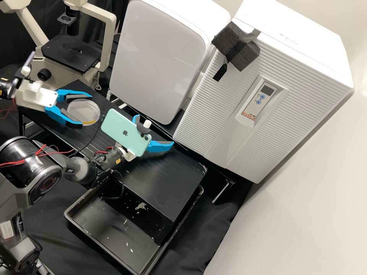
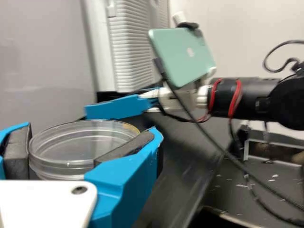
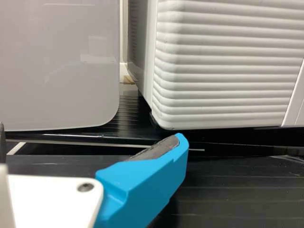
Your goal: Place the petri dish on the bench
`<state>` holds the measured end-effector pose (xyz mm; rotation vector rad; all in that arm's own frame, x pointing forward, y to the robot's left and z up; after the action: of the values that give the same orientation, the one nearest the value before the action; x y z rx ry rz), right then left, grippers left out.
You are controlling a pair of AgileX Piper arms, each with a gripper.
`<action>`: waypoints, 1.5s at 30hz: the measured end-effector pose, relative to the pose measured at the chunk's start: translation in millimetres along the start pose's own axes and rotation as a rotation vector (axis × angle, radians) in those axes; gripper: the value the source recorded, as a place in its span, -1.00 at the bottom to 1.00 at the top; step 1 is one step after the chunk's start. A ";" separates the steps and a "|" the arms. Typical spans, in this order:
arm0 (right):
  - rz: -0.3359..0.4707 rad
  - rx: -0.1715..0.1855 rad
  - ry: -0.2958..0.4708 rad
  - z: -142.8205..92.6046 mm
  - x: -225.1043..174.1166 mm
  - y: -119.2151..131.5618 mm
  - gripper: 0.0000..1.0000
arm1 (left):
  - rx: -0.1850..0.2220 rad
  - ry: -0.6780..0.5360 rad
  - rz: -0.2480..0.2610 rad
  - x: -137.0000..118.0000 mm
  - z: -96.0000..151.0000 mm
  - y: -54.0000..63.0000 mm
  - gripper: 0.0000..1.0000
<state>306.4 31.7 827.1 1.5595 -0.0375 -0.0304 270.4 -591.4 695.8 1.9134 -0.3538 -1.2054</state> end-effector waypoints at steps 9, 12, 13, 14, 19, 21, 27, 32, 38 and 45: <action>0.000 0.000 0.000 0.0 0.0 0.0 1.00 | -0.045 -0.024 -0.044 33.3 2.6 -1.9 -1.00; 0.000 0.000 0.000 0.0 0.0 0.0 1.00 | -0.045 -0.028 -0.069 40.2 4.8 -7.1 -1.00; 0.000 0.000 0.000 0.0 0.0 0.0 1.00 | -0.047 -0.026 -0.078 41.7 5.3 -9.0 -1.00; 0.000 0.000 0.000 0.0 0.0 0.0 1.00 | -0.048 -0.022 -0.084 42.3 4.4 -10.4 -1.00; 0.000 0.000 0.000 0.0 0.0 0.0 1.00 | -0.062 -0.022 -0.112 45.9 2.9 -21.1 -1.00; 0.000 0.000 0.000 0.0 0.0 0.0 1.00 | -0.068 -0.021 -0.110 47.3 1.7 -22.6 -1.00; 0.000 0.000 0.000 0.0 0.0 0.0 1.00 | -0.095 -0.016 -0.097 51.3 -2.3 -28.6 1.00; 0.000 0.000 0.000 0.0 0.0 0.0 1.00 | -0.095 -0.012 -0.088 52.9 -4.1 -30.6 1.00; 0.000 0.000 0.000 0.0 0.0 0.0 1.00 | -0.072 -0.001 -0.075 53.0 -5.3 -29.6 1.00; 0.000 0.000 0.000 0.0 0.0 0.0 1.00 | -0.081 0.023 -0.068 50.7 -10.2 -29.2 1.00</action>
<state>306.4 31.7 827.1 1.5595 -0.0375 -0.0304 299.0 -599.2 644.4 1.8804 -0.2257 -1.2231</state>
